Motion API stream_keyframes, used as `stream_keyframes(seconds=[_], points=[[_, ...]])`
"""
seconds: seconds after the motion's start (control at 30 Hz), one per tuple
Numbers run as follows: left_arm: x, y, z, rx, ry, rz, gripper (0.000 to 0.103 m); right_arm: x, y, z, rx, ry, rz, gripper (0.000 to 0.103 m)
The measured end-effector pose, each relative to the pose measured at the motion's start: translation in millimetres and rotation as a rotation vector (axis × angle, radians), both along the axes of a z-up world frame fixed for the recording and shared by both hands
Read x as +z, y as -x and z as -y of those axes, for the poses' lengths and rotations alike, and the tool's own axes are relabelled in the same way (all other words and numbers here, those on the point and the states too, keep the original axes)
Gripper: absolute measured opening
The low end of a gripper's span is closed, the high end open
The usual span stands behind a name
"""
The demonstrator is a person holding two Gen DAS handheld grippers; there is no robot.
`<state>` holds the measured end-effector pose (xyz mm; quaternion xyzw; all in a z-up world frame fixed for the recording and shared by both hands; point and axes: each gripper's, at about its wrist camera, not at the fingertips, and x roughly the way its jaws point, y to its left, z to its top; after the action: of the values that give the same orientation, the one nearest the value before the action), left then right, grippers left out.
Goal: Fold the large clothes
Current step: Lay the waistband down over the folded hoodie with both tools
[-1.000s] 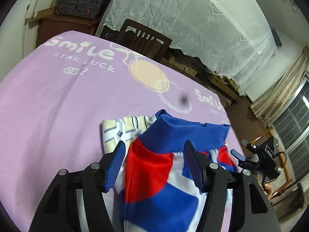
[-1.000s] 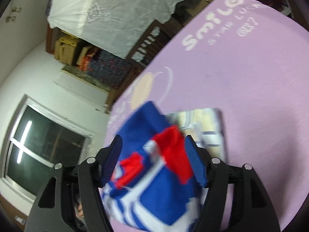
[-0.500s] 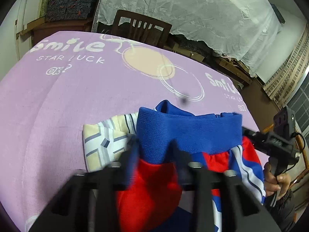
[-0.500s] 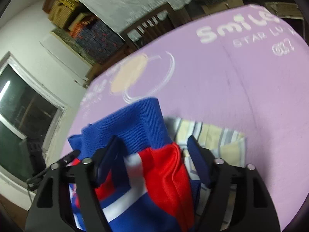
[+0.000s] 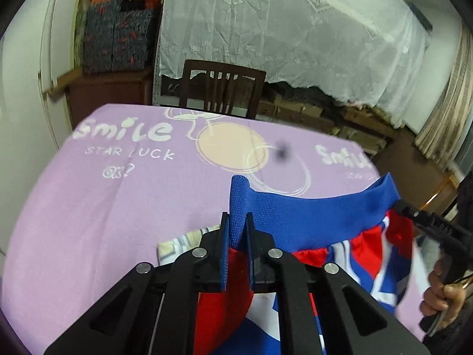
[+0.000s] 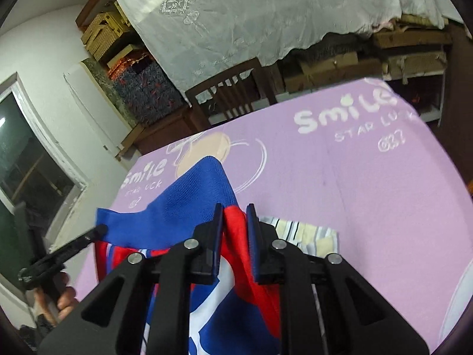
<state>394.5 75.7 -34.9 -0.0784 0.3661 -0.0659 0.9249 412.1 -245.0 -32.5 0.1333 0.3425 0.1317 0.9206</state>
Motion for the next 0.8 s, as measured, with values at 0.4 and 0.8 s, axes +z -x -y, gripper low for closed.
stream_keyframes(seconds=[0.4,0.8], points=[[-78,-33,-10,0.032,0.057,-0.105,0.013,-98,-42,14,-0.057,-0.002,-0.189,0.016],[-22,17,-12,-0.015,0.093,-0.005,0.023,-56,-5,23,-0.08,-0.084,-0.115,0.026]])
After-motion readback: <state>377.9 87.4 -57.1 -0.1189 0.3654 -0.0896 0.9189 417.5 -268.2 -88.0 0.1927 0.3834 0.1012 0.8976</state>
